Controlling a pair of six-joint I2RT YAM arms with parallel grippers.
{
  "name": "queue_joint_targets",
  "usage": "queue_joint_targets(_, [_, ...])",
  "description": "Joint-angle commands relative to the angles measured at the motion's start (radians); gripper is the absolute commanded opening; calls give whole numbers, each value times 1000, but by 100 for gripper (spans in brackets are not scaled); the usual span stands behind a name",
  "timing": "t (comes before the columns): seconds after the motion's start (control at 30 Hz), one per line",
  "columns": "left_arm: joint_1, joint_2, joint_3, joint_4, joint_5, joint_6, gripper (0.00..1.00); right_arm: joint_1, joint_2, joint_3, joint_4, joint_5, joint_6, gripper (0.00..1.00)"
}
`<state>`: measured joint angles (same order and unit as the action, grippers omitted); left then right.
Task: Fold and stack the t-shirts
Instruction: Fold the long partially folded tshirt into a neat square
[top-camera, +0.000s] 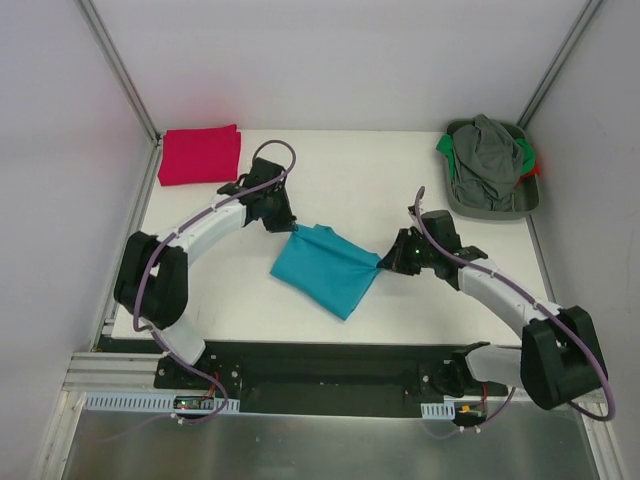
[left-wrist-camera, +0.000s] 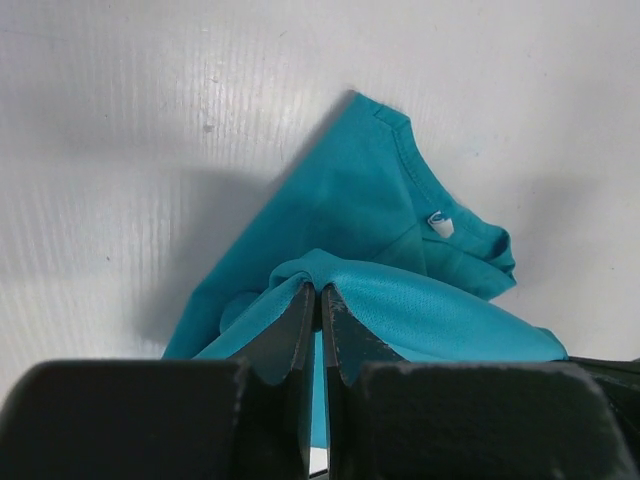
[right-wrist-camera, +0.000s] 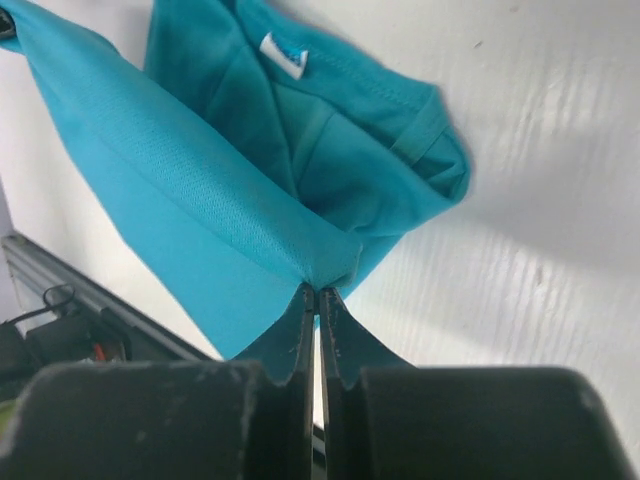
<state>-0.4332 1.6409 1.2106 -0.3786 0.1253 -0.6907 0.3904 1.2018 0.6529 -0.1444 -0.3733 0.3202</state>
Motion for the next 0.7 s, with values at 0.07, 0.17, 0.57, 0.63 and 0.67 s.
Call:
queue_joint_targets(0.07, [22,123,107,12,-64,39,0,-25,113,71,46,100,-29,0])
queue_joint_targets(0.17, [28,190,145,12,-49,43,0,-27,162,85,55,112,-18,0])
queue_joint_targets(0.57, [31,232,211,12,82,106,53,-31,162,85,68,165,42,36])
queue_joint_targets(0.63, [24,182,181,14,62,89,80,-25,110,76,68,169,42,49])
queue_joint_targets(0.67, [18,156,169,15,48,88,99,-21,88,70,69,172,45,62])
